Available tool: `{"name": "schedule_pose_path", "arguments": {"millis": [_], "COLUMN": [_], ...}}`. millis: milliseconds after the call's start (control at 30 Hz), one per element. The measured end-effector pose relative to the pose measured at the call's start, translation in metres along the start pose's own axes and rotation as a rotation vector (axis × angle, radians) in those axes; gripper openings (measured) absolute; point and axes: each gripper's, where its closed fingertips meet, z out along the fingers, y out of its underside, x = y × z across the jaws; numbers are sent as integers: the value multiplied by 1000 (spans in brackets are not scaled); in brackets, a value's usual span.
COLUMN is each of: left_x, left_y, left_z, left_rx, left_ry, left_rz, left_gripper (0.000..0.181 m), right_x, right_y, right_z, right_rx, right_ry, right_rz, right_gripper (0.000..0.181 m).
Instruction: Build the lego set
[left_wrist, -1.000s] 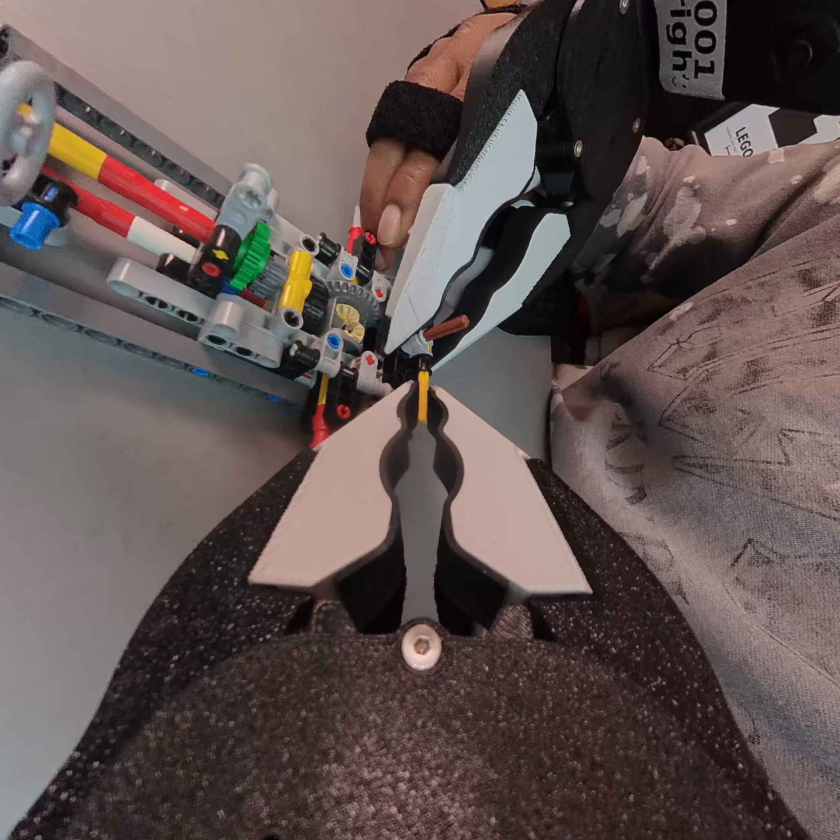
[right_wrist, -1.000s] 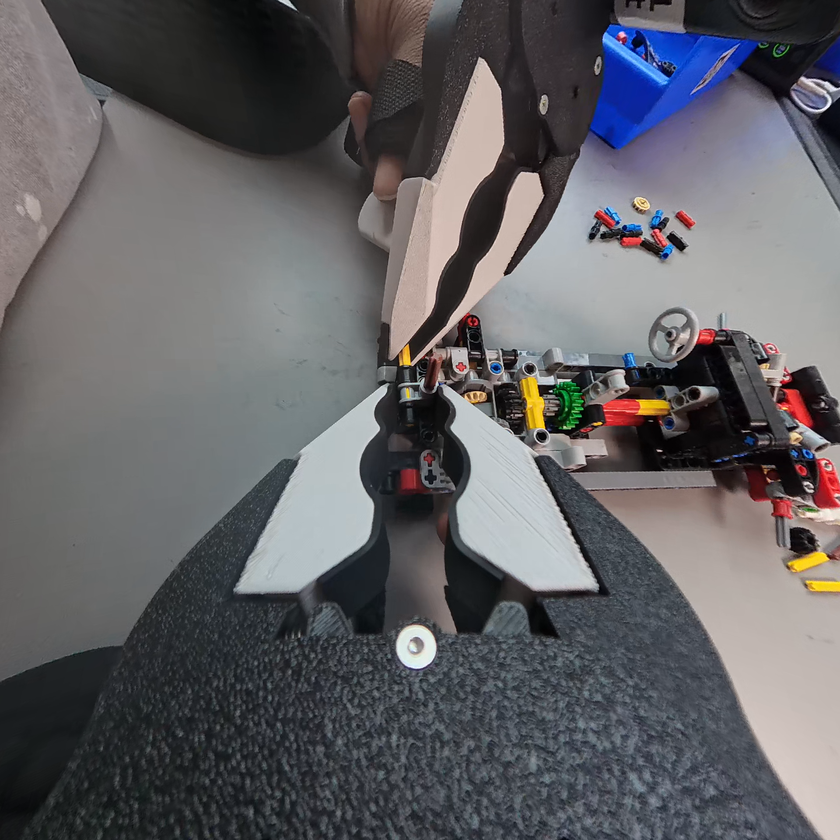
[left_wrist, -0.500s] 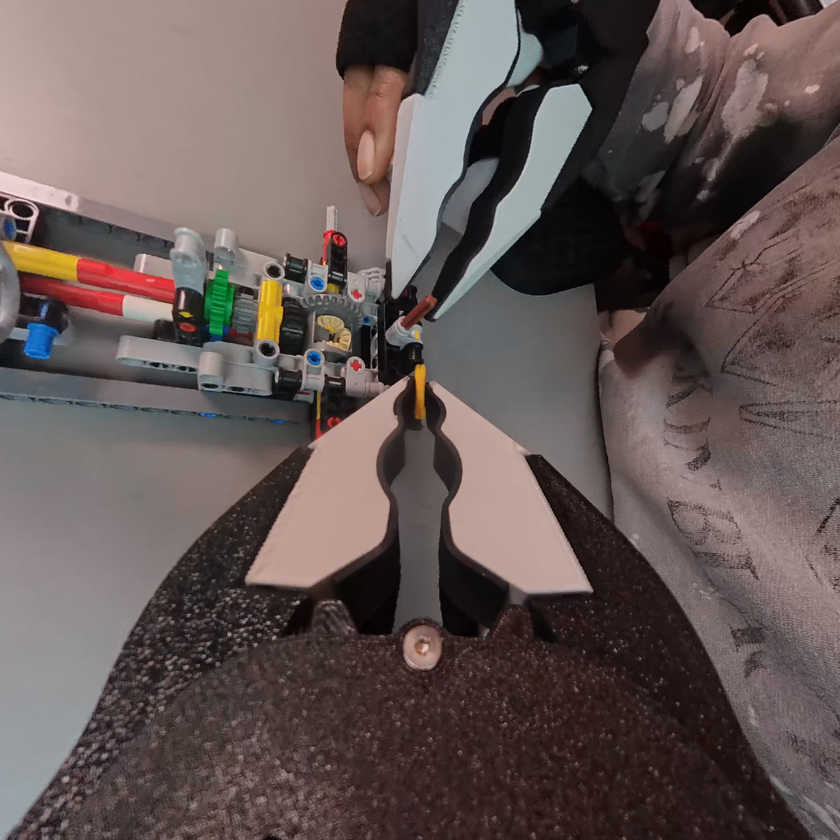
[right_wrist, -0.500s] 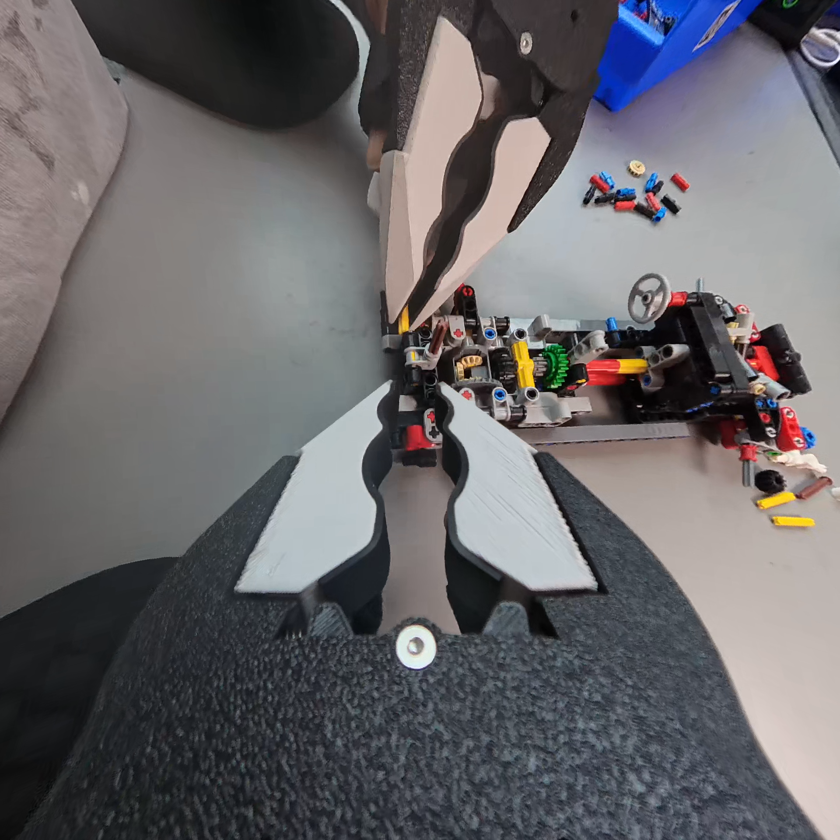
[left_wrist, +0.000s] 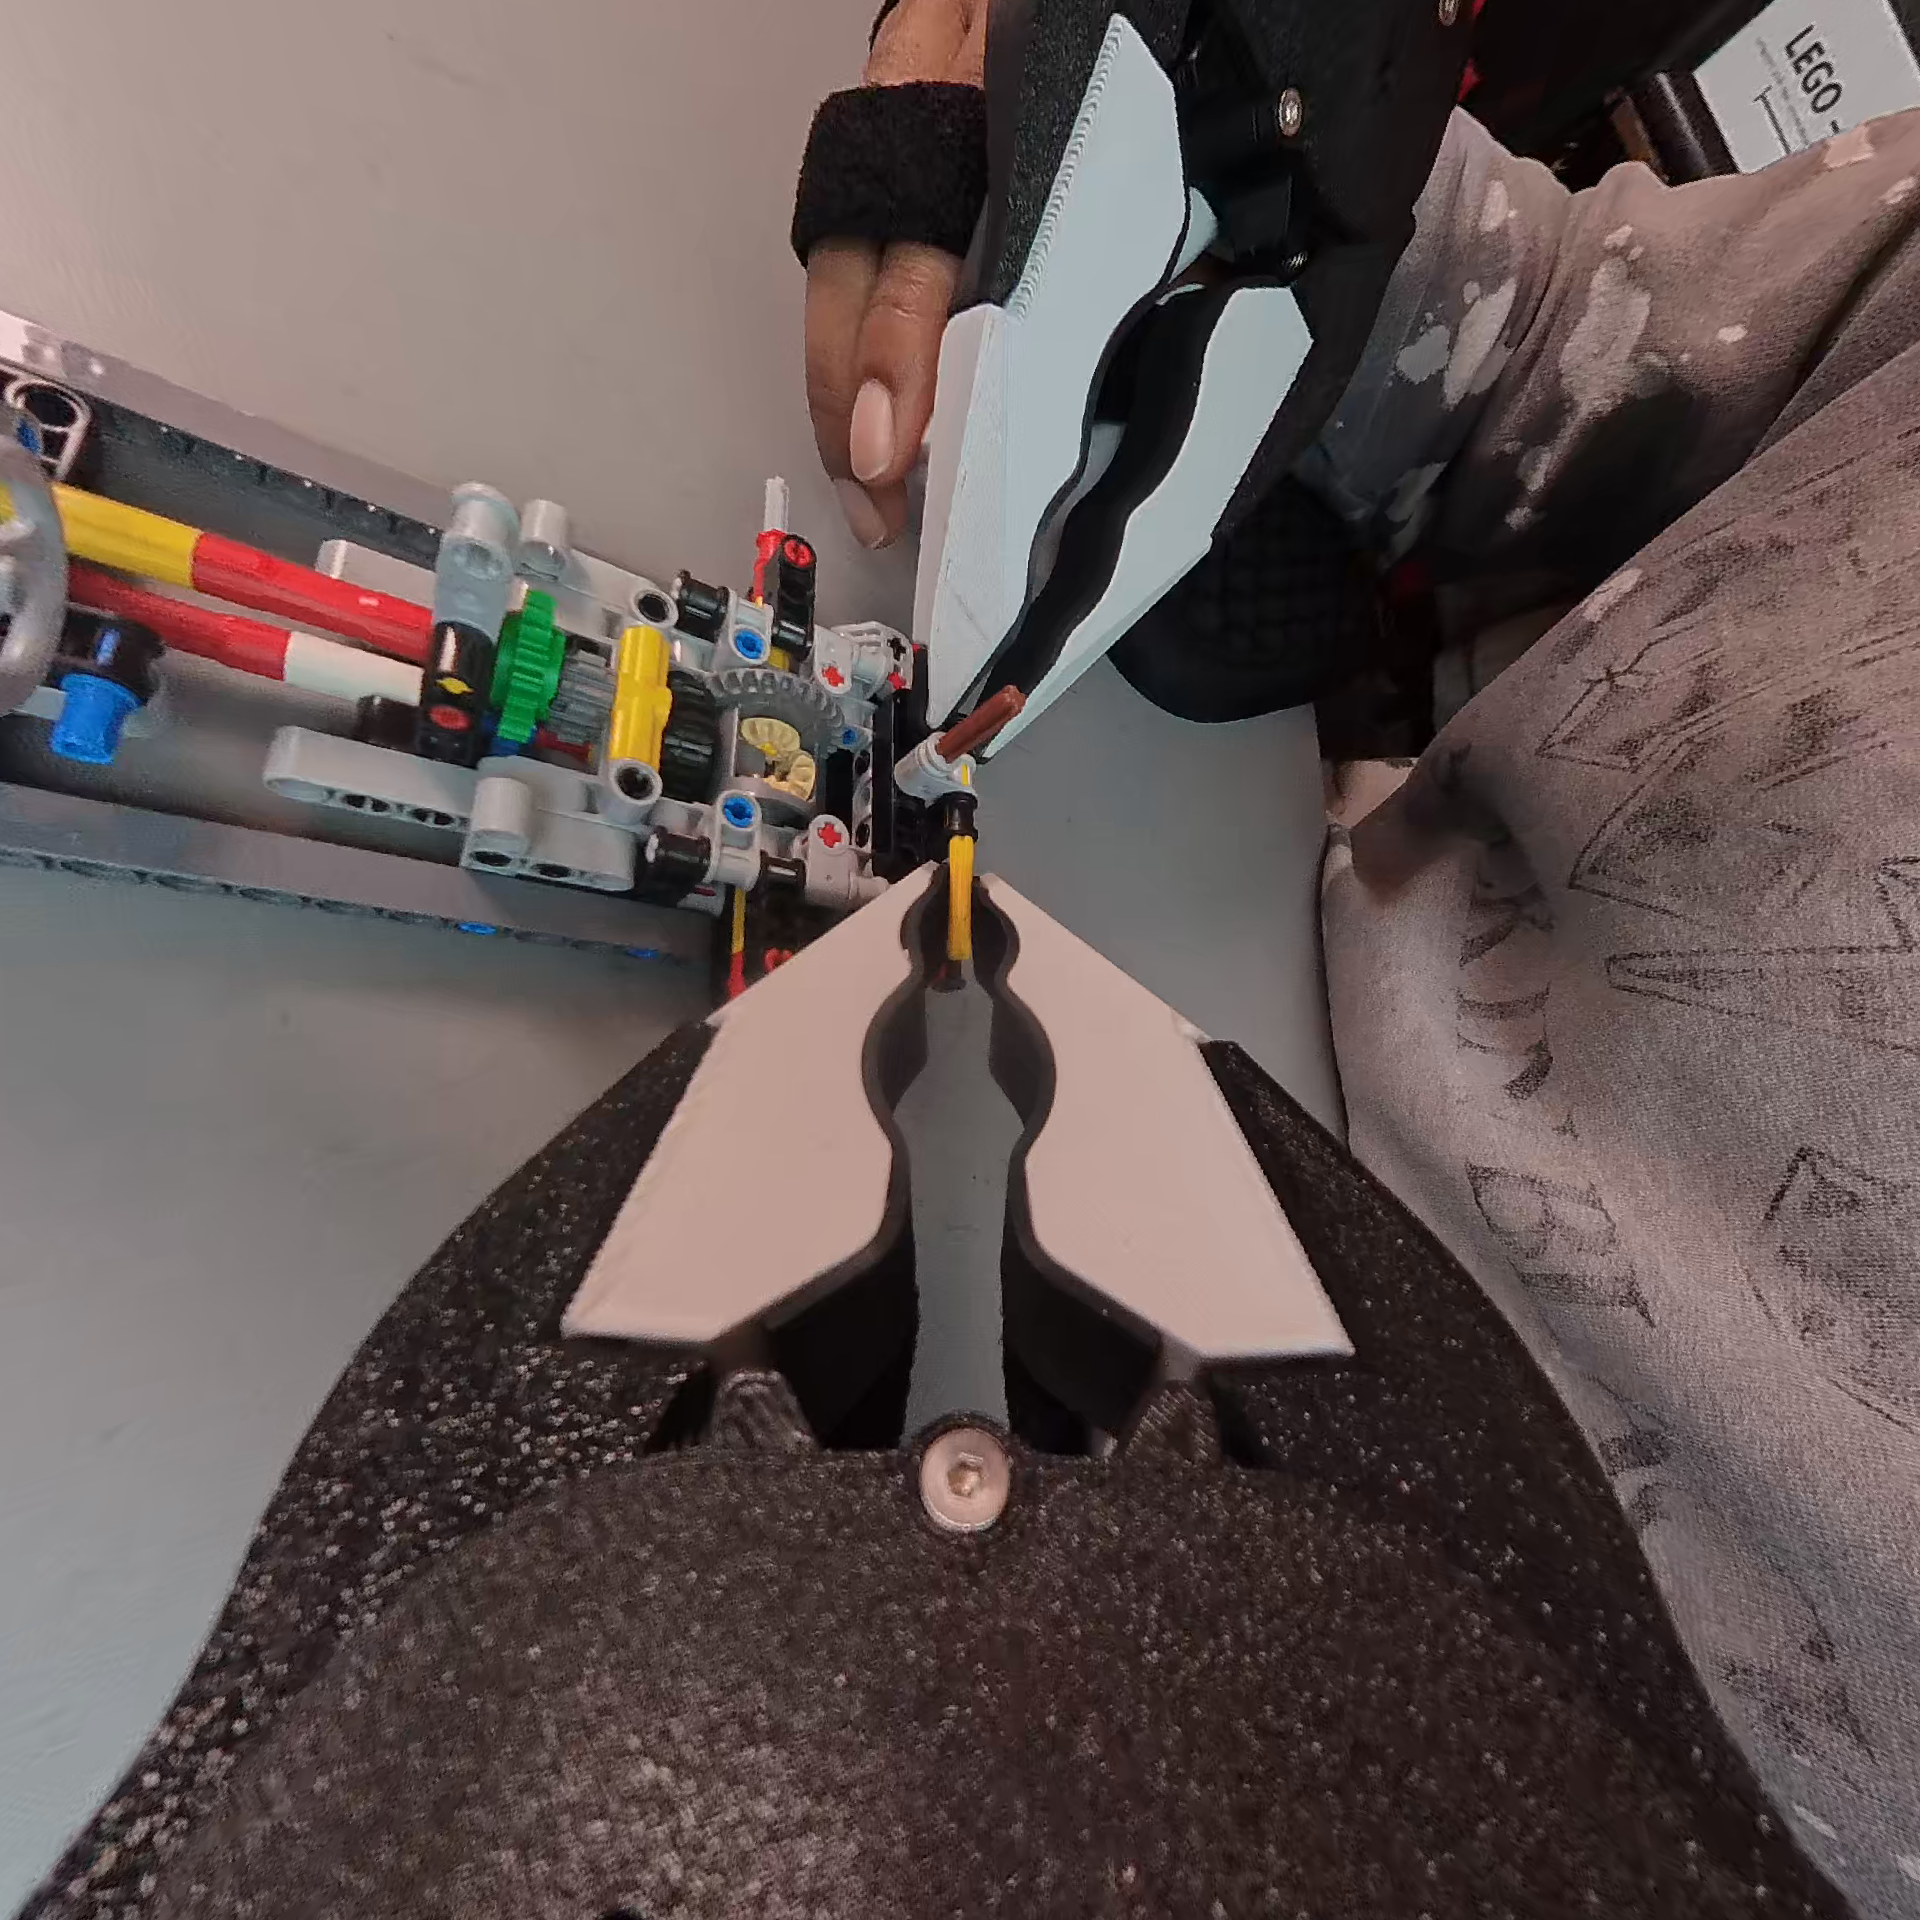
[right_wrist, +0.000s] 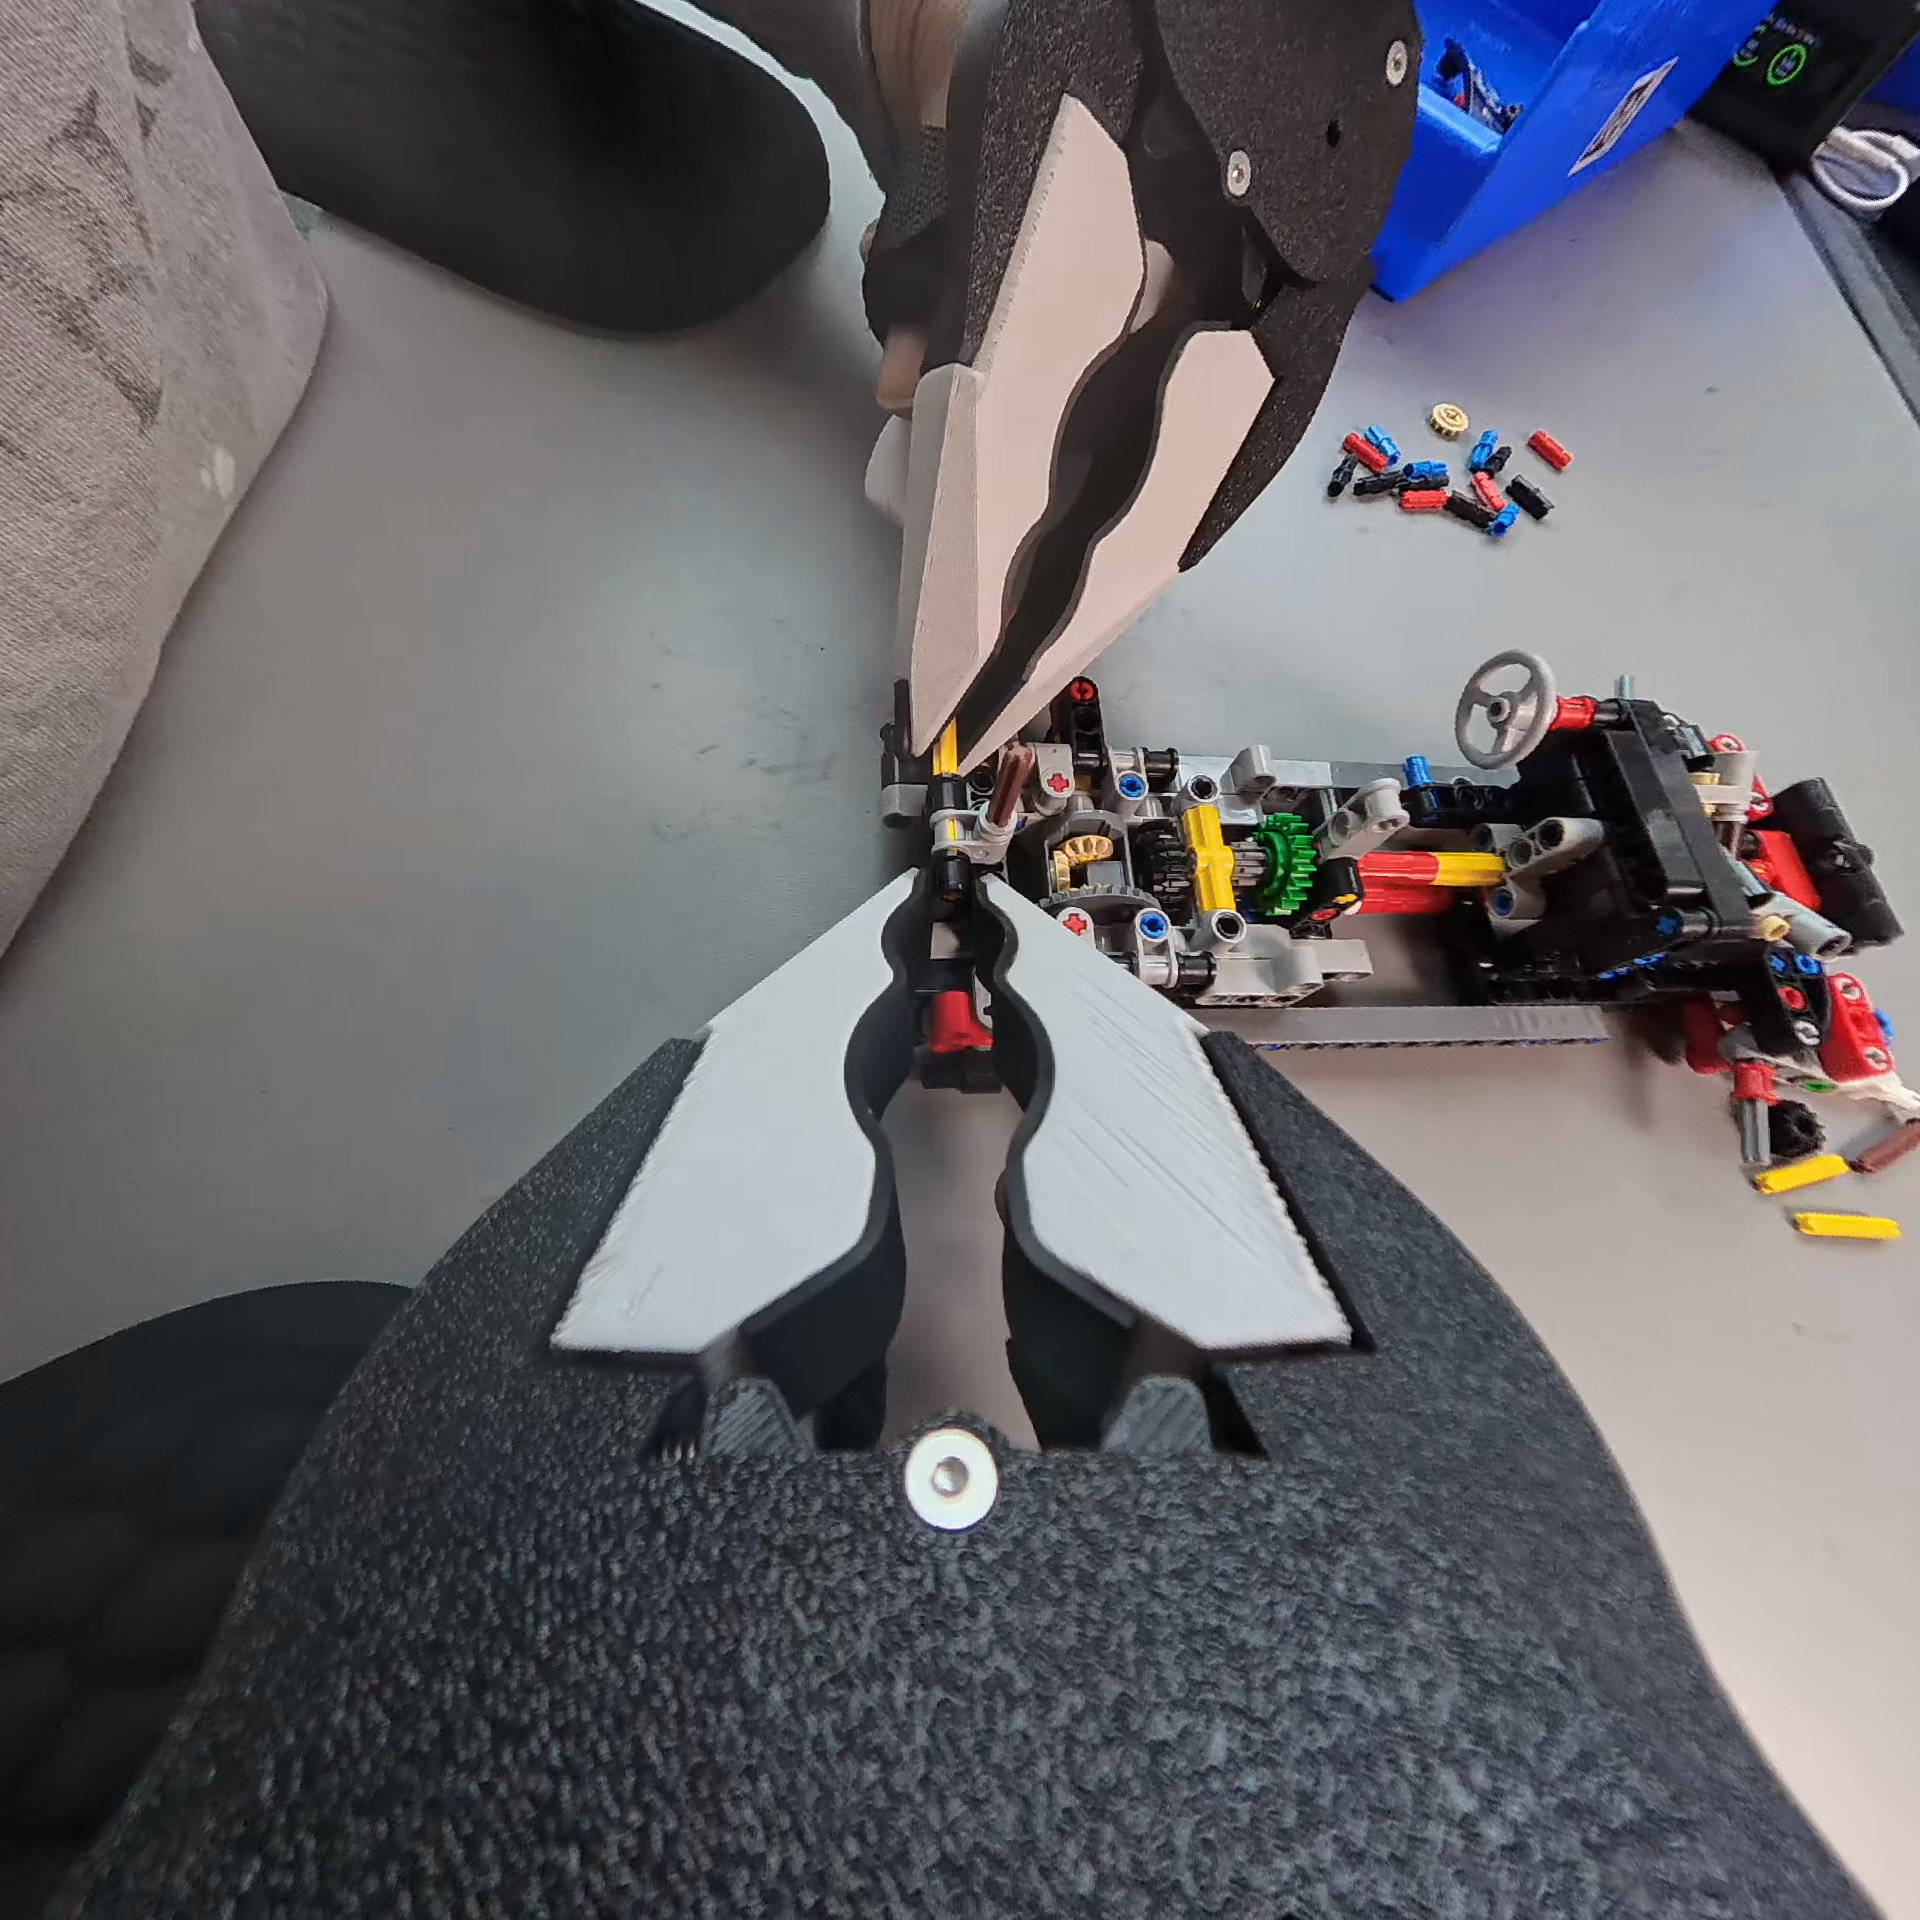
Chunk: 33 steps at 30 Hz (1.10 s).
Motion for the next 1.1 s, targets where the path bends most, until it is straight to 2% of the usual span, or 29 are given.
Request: {"name": "schedule_pose_path", "arguments": {"millis": [133,767,1100], "left_x": [-1,-2,-2], "left_y": [-2,-3,-6], "left_z": [0,3,6], "left_rx": [21,-83,-73], "left_ry": [12,65,78], "left_rz": [-44,17,8], "left_gripper": [1,0,0], "right_x": [1,0,-1], "right_y": [0,-3,-3], "right_z": [1,3,3], "right_rx": [19,50,46], "right_ry": [8,-24,-31], "right_rz": [0,-14,-7], "right_gripper": [3,0,0]}}
